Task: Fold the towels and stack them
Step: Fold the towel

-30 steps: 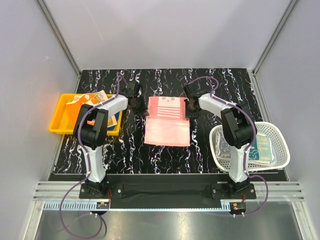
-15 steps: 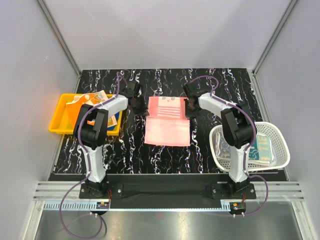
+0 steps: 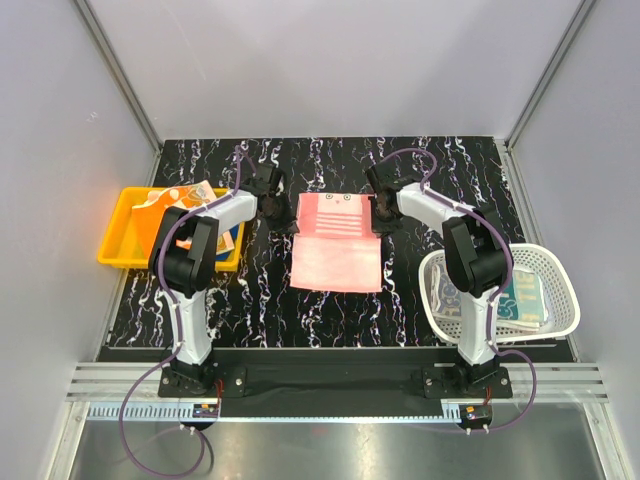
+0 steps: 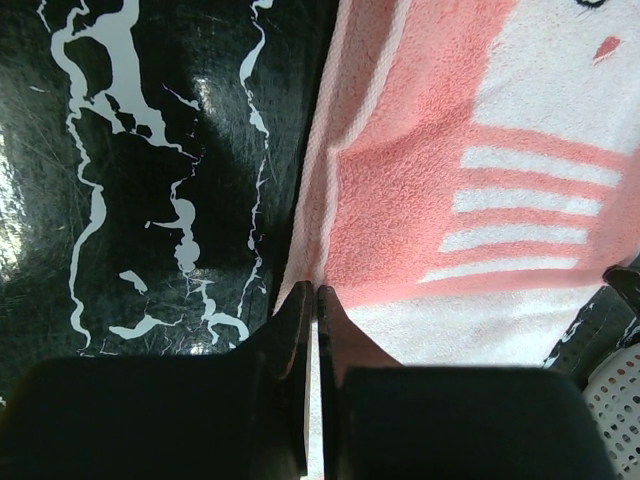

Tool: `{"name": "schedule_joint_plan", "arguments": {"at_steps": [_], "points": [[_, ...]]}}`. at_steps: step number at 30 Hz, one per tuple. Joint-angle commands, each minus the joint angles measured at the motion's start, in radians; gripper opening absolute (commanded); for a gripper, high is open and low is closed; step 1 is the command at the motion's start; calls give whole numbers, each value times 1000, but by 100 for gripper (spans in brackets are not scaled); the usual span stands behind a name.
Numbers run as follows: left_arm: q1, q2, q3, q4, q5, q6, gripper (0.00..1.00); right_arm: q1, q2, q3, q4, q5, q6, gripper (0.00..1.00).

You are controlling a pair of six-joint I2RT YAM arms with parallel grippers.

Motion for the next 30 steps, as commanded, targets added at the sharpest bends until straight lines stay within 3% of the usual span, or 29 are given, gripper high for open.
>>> {"name": "schedule_joint_plan", "arguments": {"at_steps": [1,6,18,21,30], "points": [[-2,2,23,31,13,10,0,9,-3,53,-34,51,-26,4],[-2,0,23,33,20,15,0,9,11,64,-52,28,-41,1],[-2,-5,-3,54,37,13,0,11,60,101,-105,39,-67,7],[-3,-6,-8,57,40,13,0,14,57,106,-118,49,-71,13],[-5,-12,-19,73,47,12,0,23,62,116,-138,66,-71,21]]}}
